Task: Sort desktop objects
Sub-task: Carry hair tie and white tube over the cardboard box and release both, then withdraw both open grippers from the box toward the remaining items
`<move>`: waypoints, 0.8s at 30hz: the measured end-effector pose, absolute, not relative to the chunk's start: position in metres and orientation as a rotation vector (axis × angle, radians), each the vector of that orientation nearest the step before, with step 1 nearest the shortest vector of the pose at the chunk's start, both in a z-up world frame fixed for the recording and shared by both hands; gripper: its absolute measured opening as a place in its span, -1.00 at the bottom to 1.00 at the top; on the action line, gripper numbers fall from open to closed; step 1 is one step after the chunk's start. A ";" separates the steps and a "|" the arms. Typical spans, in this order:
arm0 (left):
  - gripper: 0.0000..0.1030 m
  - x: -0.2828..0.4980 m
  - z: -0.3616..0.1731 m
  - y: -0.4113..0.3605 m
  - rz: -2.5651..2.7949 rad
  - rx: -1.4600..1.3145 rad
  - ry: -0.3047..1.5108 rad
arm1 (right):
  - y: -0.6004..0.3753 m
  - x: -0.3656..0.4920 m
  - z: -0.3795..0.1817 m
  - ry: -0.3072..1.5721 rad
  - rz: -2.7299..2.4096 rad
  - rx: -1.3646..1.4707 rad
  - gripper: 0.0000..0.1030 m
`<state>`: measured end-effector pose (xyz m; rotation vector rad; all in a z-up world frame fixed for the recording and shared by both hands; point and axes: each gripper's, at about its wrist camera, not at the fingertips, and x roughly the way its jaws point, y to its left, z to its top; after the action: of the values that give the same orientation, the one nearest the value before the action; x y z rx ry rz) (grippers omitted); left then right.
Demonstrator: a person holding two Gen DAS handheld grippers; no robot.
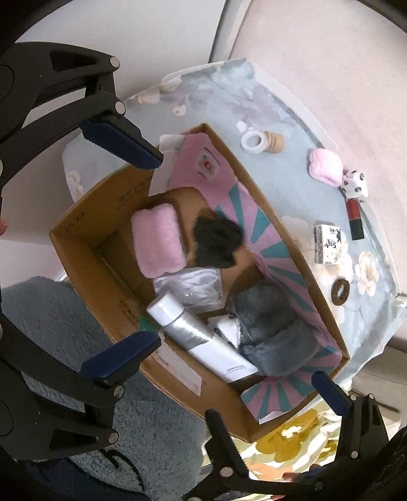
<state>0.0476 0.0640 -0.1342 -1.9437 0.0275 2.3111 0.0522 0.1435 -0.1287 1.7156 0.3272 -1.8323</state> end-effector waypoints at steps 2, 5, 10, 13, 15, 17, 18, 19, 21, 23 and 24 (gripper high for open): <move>0.99 0.047 -0.136 0.062 2.300 -1.957 -0.008 | 0.144 0.053 -0.129 0.328 -1.824 1.713 0.99; 0.99 0.046 -0.135 0.058 2.305 -1.956 -0.065 | 0.145 0.053 -0.128 0.285 -1.800 1.711 0.99; 0.99 0.043 -0.128 0.046 2.329 -1.939 -0.162 | 0.146 0.054 -0.132 0.106 -1.704 1.774 0.99; 0.99 0.040 -0.126 0.039 2.341 -1.947 -0.221 | 0.146 0.054 -0.133 0.104 -1.672 1.814 0.99; 0.99 0.040 -0.124 0.037 2.348 -1.949 -0.230 | 0.146 0.054 -0.128 0.158 -1.699 1.810 0.99; 0.99 0.039 -0.123 0.037 2.352 -1.950 -0.225 | 0.147 0.055 -0.123 0.224 -1.746 1.796 0.99; 0.99 0.039 -0.123 0.038 2.356 -1.949 -0.220 | 0.148 0.055 -0.121 0.250 -1.768 1.793 0.99; 0.99 0.039 -0.121 0.038 2.363 -1.944 -0.215 | 0.149 0.055 -0.119 0.272 -1.788 1.797 0.99; 0.99 0.038 -0.120 0.039 2.370 -1.934 -0.210 | 0.154 0.053 -0.121 0.279 -1.807 1.811 0.99; 0.99 0.037 -0.118 0.041 2.380 -1.924 -0.205 | 0.157 0.052 -0.124 0.272 -1.815 1.813 0.99; 0.99 0.036 -0.118 0.042 2.383 -1.920 -0.204 | 0.158 0.051 -0.126 0.277 -1.818 1.821 0.99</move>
<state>0.0360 0.0417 -0.1178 -1.9200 -0.2041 2.3831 0.0507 0.1576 -0.1262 1.8206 0.2772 -1.8177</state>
